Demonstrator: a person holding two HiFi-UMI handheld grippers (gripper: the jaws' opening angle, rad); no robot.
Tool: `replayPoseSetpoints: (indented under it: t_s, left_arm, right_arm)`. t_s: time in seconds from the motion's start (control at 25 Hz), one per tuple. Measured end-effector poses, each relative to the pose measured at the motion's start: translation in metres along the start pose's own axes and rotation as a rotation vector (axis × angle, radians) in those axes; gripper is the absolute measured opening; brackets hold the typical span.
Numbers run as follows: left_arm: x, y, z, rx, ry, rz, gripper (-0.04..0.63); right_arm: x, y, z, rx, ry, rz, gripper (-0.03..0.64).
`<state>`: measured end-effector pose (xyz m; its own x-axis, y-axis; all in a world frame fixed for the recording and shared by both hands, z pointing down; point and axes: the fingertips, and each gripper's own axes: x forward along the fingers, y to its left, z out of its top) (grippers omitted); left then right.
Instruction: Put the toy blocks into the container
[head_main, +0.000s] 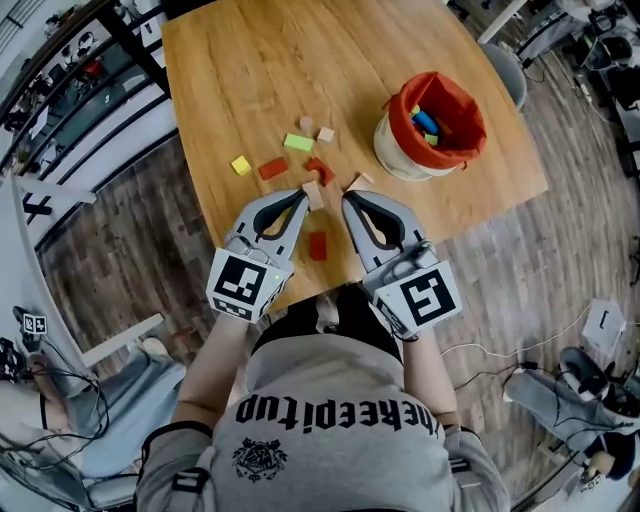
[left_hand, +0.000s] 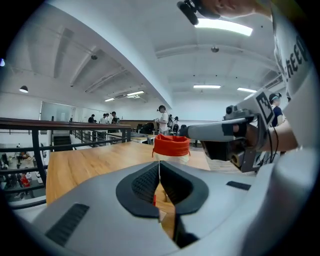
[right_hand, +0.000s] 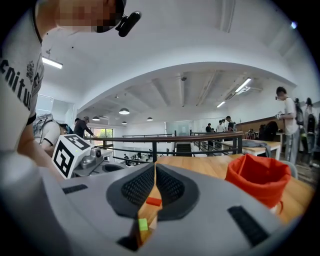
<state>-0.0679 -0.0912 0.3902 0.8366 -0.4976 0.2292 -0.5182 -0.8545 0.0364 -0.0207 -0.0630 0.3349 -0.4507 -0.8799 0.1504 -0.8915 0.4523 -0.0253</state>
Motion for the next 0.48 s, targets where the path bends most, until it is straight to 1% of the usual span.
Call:
replayPoseSetpoints:
  t_s: [0.2,0.36,0.4,0.44,0.48]
  left_arm:
    - [0.004,0.007,-0.028,0.004,0.073,-0.016,0.017]
    - [0.01,0.008,-0.049,-0.028,0.127,-0.031,0.024]
    - [0.011,0.007,-0.055,-0.038,0.143,-0.037,0.057]
    - [0.013,0.007,-0.062,-0.048,0.161,-0.042,0.113]
    - [0.014,0.006,-0.069,-0.055,0.178,-0.045,0.118]
  right_arm:
    - [-0.003,0.001,-0.006,0.017,0.01,-0.063,0.011]
    - [-0.008,0.003,-0.011,0.03,0.021,-0.106,0.01]
    - [-0.009,0.003,-0.012,0.032,0.025,-0.115,0.01]
    - [-0.01,0.004,-0.013,0.032,0.026,-0.123,0.011]
    - [-0.01,0.004,-0.014,0.031,0.027,-0.131,0.011]
